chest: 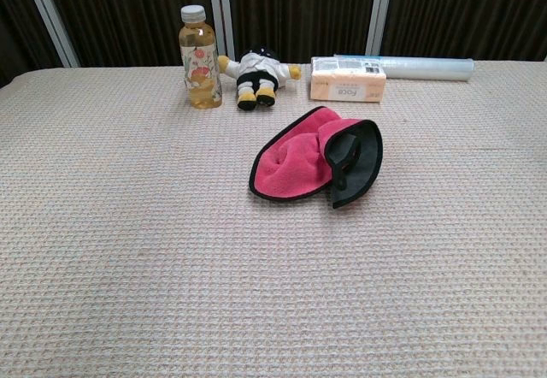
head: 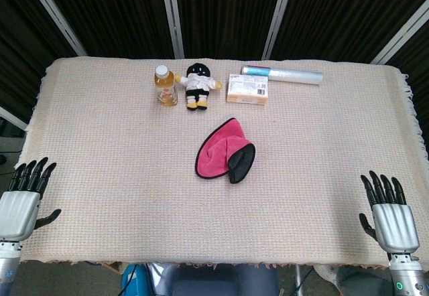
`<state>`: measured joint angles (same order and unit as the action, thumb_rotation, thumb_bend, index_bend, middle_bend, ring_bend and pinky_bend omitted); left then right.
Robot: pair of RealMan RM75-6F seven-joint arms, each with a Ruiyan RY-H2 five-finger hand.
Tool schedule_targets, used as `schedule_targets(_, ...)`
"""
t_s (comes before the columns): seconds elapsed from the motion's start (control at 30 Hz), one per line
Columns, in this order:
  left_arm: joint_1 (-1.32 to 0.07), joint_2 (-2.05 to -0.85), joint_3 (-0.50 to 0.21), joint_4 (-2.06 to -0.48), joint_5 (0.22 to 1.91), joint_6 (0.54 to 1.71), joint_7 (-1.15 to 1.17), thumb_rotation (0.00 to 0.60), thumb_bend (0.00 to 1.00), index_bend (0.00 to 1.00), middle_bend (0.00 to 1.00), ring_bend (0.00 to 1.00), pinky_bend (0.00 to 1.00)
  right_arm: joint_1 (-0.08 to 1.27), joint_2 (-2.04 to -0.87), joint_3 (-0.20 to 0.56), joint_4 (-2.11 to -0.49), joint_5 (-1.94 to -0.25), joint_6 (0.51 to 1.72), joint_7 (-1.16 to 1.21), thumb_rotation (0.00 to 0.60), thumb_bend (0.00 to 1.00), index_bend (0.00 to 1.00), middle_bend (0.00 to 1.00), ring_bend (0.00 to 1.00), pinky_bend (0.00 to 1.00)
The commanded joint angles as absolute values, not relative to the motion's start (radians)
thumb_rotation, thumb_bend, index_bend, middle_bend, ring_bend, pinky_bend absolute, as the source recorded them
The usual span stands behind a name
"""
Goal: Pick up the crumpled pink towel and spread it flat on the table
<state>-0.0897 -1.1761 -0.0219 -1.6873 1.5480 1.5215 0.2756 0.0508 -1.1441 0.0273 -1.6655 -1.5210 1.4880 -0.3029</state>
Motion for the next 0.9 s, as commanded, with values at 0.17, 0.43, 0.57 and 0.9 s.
schedule_targets(0.17,-0.092,-1.179,-0.018,-1.683,1.554,1.516,0.28,0.6,0.08,0.05,0.0,0.0,0.0,0.05,-1.143,0.026,-1.666,-1.521,1.487,-0.303,0.6,0.34,0.0,0.0,0.0,0.0)
schedule_targets(0.43,-0.098,-1.192,-0.018,-1.673,1.545,1.499,0.288,0.6,0.08,0.06,0.0,0.0,0.0,0.054,-1.139,0.032,-1.67,-1.519,1.485,-0.298,0.6,0.34,0.0,0.0,0.0,0.0)
schedule_targets(0.57,-0.103,-1.202,-0.018,-1.666,1.545,1.491,0.298,0.6,0.08,0.06,0.0,0.0,0.0,0.053,-1.136,0.03,-1.669,-1.524,1.488,-0.291,0.6,0.35,0.0,0.0,0.0,0.0)
schedule_targets(0.9,-0.162,-1.262,-0.064,-1.677,1.539,1.445,0.286,0.6,0.12,0.29,0.04,0.0,0.0,0.061,-1.136,0.04,-1.663,-1.507,1.474,-0.276,0.6,0.35,0.0,0.0,0.0,0.0)
